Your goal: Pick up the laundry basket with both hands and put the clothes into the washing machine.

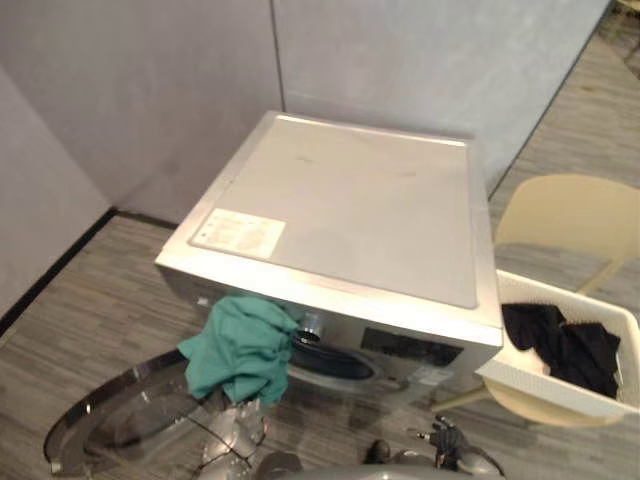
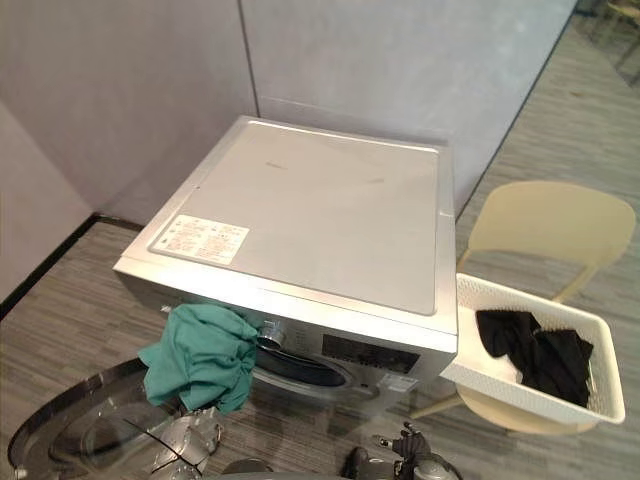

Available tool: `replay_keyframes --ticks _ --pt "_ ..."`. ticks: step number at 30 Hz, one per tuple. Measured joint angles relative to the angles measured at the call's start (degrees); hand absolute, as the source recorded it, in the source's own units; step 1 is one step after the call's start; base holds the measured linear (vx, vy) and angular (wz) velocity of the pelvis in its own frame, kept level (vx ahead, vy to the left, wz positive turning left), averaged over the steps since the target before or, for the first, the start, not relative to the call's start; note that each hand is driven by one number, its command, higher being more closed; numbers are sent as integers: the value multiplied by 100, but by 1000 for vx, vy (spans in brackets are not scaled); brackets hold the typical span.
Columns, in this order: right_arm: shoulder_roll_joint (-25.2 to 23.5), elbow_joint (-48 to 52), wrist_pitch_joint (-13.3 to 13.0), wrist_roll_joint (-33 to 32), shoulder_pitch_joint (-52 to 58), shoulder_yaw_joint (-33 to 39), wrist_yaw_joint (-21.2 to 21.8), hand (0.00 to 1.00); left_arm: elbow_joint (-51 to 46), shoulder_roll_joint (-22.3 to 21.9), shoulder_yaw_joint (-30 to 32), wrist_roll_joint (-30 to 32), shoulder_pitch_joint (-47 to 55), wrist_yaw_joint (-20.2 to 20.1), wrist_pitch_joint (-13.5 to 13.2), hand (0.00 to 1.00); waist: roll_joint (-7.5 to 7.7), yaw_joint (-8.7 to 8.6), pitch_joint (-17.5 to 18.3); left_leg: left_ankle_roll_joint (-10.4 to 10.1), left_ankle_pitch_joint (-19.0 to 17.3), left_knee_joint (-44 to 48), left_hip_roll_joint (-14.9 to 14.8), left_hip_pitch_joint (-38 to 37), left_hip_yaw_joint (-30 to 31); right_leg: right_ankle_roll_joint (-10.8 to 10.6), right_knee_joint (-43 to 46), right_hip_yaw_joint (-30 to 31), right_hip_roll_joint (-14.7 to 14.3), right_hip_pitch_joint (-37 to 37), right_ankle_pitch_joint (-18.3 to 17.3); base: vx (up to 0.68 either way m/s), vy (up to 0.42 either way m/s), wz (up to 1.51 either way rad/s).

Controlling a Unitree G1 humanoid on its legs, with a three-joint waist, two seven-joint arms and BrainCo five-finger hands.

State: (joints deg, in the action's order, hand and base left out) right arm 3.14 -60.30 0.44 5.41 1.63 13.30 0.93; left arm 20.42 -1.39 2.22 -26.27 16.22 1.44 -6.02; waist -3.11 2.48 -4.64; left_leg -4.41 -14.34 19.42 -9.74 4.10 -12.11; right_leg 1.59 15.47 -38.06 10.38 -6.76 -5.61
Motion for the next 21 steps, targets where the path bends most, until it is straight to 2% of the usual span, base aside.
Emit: replay_keyframes --ticks 1,5,10,13,16,18,19,20,21 --pt "12 25 -4 -87 12 -30 -1 0 67 59 0 -1 14 -6 38 100 64 -3 1 3 -2 163 3 11 -51 -50 29 -104 63 73 79 119 125 -69" --pt "80 -4 -9 -179 80 -40 1 0 388 99 -64 48 92 -33 81 100 -73 -3 -2 15 -10 128 22 -184 -54 -132 -139 -22 13 290 94 59 42 -7" --pt "193 -4 -14 -3 -62 -456 3 0 646 170 -431 140 140 -58 98 100 -31 18 -107 12 -7 84 -42 228 15 -145 -154 -106 -64 -77 103 -14 -16 6" --pt "216 -2 -30 -20 -285 -573 -19 0 676 184 -566 227 -12 -133 124 100 63 7 -466 8 28 190 -56 558 67 -92 79 -120 -13 -425 69 -84 -30 3" --pt "213 218 -45 -64 -600 -766 -195 0 623 300 -648 223 -548 -126 121 100 238 3 -1090 14 38 628 -51 1159 93 94 694 -118 238 -1034 -60 -153 -17 2" --pt "166 557 -62 -116 -664 -844 -241 0 372 338 -631 223 -770 -104 105 100 384 0 -1435 12 28 1062 -108 1551 99 136 1126 -116 418 -1349 -185 -177 -38 10" --pt "153 773 -104 -160 -664 -992 -326 0 124 337 -632 225 -878 -47 98 100 481 -7 -1517 40 -8 1459 -167 1991 109 192 1416 -123 513 -1672 -289 -182 -34 16" --pt "110 887 -127 -182 -666 -1022 -352 0 -40 333 -632 227 -912 7 76 100 517 -8 -1562 70 -75 1697 -225 2224 126 186 1582 -140 555 -1829 -375 -173 -18 20" --pt "87 1155 -157 -210 -657 -1038 -435 0 -311 311 -641 230 -1013 51 34 100 532 -9 -1719 121 -319 2137 -342 2595 208 238 1980 -169 635 -2078 -610 -173 -1 22"
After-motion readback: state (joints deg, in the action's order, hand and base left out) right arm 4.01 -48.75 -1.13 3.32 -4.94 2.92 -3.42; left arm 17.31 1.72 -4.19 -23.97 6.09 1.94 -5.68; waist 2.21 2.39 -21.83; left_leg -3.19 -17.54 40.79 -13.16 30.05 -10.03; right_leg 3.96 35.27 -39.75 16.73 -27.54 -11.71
